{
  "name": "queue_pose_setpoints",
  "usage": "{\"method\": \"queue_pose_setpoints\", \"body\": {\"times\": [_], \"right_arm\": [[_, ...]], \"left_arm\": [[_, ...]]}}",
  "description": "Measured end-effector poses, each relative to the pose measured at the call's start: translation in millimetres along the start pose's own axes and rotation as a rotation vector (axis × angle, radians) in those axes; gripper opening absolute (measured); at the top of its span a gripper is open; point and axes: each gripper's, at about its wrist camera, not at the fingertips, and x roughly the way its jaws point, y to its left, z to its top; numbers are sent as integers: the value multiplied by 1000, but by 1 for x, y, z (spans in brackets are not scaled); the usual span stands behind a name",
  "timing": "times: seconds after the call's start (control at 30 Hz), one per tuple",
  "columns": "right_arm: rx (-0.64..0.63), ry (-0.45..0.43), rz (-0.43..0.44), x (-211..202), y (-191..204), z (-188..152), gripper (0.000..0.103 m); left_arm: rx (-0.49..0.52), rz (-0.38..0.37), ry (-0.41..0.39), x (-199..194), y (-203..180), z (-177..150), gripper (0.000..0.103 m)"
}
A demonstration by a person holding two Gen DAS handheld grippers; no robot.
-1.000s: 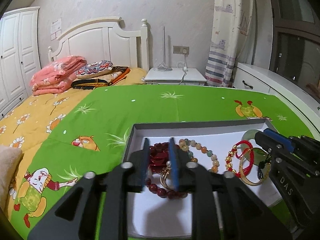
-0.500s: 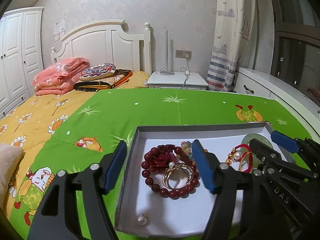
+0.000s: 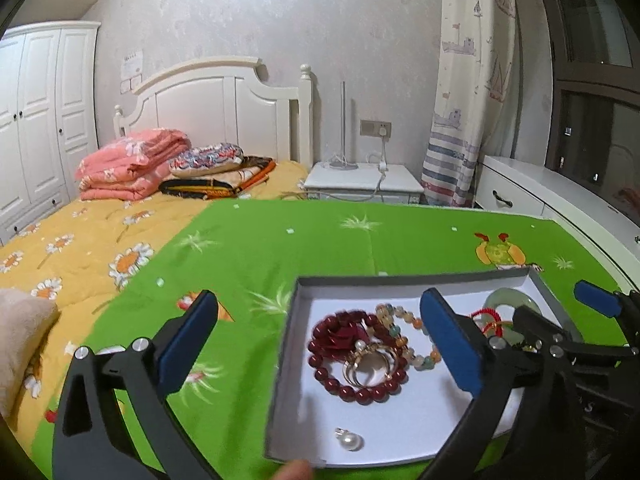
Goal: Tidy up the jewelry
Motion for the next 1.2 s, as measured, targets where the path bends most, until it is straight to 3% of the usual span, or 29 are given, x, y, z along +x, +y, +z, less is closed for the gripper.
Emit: {"method": "queue_pose_setpoints", "body": {"times": [0.27, 0.37, 0.57, 0.9, 1.2], "right_arm": [[-40, -16, 3, -36, 6, -1, 84], [-14, -35, 26, -54, 3, -13, 85], [16, -63, 28, -77, -6, -35, 85], [32, -30, 32, -79, -20, -52, 85], [4, -21, 33, -76, -10, -57, 85]], "left_arm": [[7, -2, -38, -36, 10, 16, 98], [-29, -5, -41, -56, 17, 9, 98], [21, 8, -26, -77, 12, -20, 98], [64, -14, 42, -70, -1, -55, 98], [63, -20, 63, -66, -3, -62, 98]]}}
